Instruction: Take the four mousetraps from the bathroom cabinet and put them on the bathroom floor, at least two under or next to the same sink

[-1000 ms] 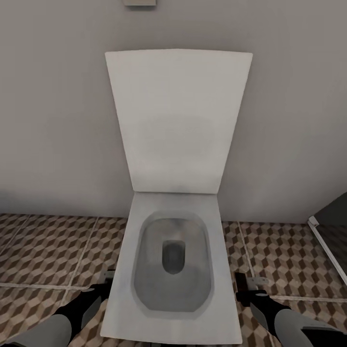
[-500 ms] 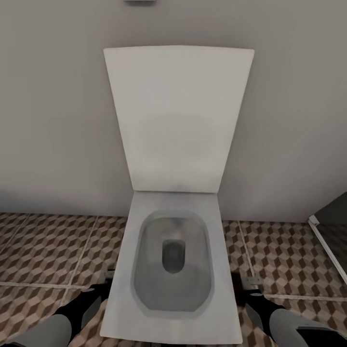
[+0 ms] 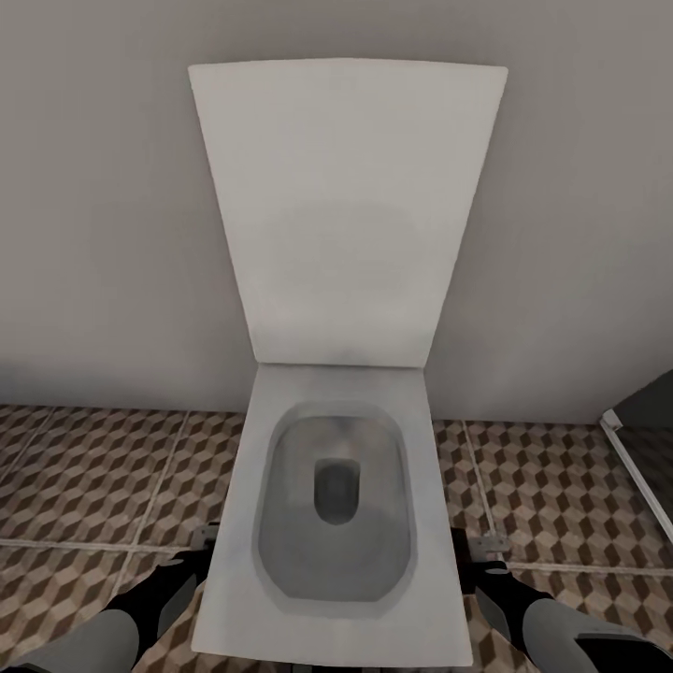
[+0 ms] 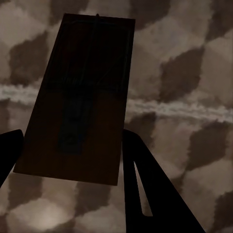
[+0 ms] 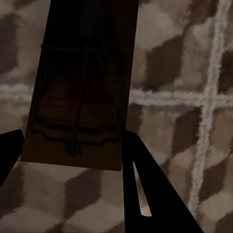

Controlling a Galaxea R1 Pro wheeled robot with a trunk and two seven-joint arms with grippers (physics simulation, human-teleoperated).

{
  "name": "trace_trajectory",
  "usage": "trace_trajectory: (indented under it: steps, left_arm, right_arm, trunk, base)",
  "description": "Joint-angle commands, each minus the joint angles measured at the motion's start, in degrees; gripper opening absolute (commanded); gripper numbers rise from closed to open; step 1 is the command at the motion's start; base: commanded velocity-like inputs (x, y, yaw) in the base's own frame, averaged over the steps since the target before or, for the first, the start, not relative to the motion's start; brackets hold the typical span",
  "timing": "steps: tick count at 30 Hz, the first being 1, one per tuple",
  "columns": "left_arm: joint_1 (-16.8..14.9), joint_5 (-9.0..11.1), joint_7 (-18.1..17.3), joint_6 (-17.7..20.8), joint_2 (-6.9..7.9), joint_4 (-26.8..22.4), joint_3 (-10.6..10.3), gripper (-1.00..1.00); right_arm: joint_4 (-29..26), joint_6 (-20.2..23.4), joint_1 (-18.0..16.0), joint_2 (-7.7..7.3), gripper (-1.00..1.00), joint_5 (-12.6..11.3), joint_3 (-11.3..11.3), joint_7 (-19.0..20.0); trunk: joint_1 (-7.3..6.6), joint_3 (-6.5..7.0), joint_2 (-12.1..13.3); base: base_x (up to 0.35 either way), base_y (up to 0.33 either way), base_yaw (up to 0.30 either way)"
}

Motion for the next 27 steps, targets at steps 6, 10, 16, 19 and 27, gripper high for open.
trace_trajectory:
  steps: [6,10,16,19,27]
  left_arm:
    - [0.0,0.3,0.4,0.3,0.05,-0.2,-0.5,-1.0]
    - [0.0,0.3,0.4,0.3,0.05,-0.2,-0.5,-1.0]
    - [0.0,0.3,0.4,0.2,0.12,-0.2,-0.4,-1.0]
    - [0.0,0.3,0.4,0.2,0.17,-0.2,-0.5,-1.0]
    - [0.0,0.4,0.4,-1.7,0.46,0.0,-0.6,-1.0]
  right_arm:
    - [0.0,0.0,0.0,-0.25,-1.0,0.2,0.0,-0.2]
    - [0.0,0.0,0.0,-0.35,-1.0,0.1,-0.1,-0.2]
    - [0.0,0.0,0.0,-0.5,-1.0,0.0,-0.4,-0.2]
    - [-0.1,0.0,0.0,-0.57,-1.0,-0.1,-0.5,-0.2]
    - [-0.1,0.0,0.0,-0.62,-1.0,-0.1,-0.5,-0.2]
  trunk:
    - [-0.01,-0.04,0.0]
    - [-0.01,-0.04,0.0]
    - [-0.01,-0.04,0.0]
    - [-0.01,-0.04,0.0]
    - [-0.01,-0.04,0.0]
  base:
    - [0.0,0.0,0.0]
    - [0.0,0.0,0.0]
    - [0.0,0.0,0.0]
    - [0.0,0.0,0.0]
    - [0.0,0.0,0.0]
